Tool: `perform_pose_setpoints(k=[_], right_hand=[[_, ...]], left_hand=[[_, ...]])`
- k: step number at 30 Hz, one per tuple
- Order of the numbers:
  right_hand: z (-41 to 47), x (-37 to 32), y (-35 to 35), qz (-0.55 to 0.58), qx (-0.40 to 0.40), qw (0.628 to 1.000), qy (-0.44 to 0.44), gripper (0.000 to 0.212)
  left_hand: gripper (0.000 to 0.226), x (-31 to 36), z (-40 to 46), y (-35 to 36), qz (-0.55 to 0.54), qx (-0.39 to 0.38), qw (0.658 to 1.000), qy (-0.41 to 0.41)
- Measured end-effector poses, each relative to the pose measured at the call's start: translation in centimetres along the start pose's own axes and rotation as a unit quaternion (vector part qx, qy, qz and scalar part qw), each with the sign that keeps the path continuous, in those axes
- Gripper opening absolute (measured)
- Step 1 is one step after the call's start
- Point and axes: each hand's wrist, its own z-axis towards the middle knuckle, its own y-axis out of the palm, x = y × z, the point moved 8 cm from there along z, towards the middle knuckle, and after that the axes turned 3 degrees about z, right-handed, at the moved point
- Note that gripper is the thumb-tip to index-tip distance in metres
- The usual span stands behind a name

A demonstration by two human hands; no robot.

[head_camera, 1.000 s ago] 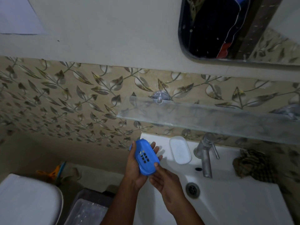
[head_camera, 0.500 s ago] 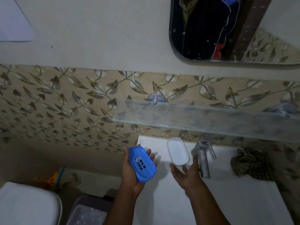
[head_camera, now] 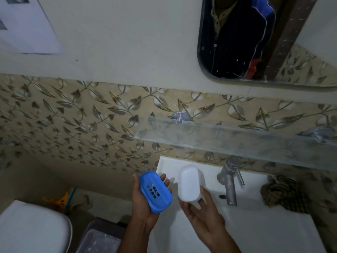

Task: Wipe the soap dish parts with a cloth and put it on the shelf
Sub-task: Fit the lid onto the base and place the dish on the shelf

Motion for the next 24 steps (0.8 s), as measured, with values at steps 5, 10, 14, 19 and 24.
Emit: perform_pose_setpoints(k=[5, 10, 14, 19, 24], right_hand=[[-8.0, 2.1, 4.3, -0.123, -0.099, 0.987, -0.018, 0.099], [-18.0, -5.1, 12.0, -0.431, -0.210, 0.785, -0.393, 0.078], [-23.3, -9.6, 14.7, -0.576, -0.129, 0.550, -0.591, 0.066], [-25.4, -12.3, 15.5, -0.607, -0.082, 0.463, -0.640, 0.066], [-26.9, -13.9, 15.3, -0.595, -0.081, 0.458, -0.655, 0.067]], left_hand=[[0.077, 1.5, -4.6, 1.7, -0.044, -0.046, 0.997, 0.036], [0.074, 1.5, -9.6, 9.3, -0.013, -0.115, 0.992, 0.058], [0.063, 3.9, -14.7, 17.9, 0.048, -0.185, 0.969, 0.160], [0.066, 3.9, -16.2, 24.3, 0.098, -0.228, 0.954, 0.169], [0.054, 1.8, -17.1, 26.5, 0.123, -0.237, 0.950, 0.161]])
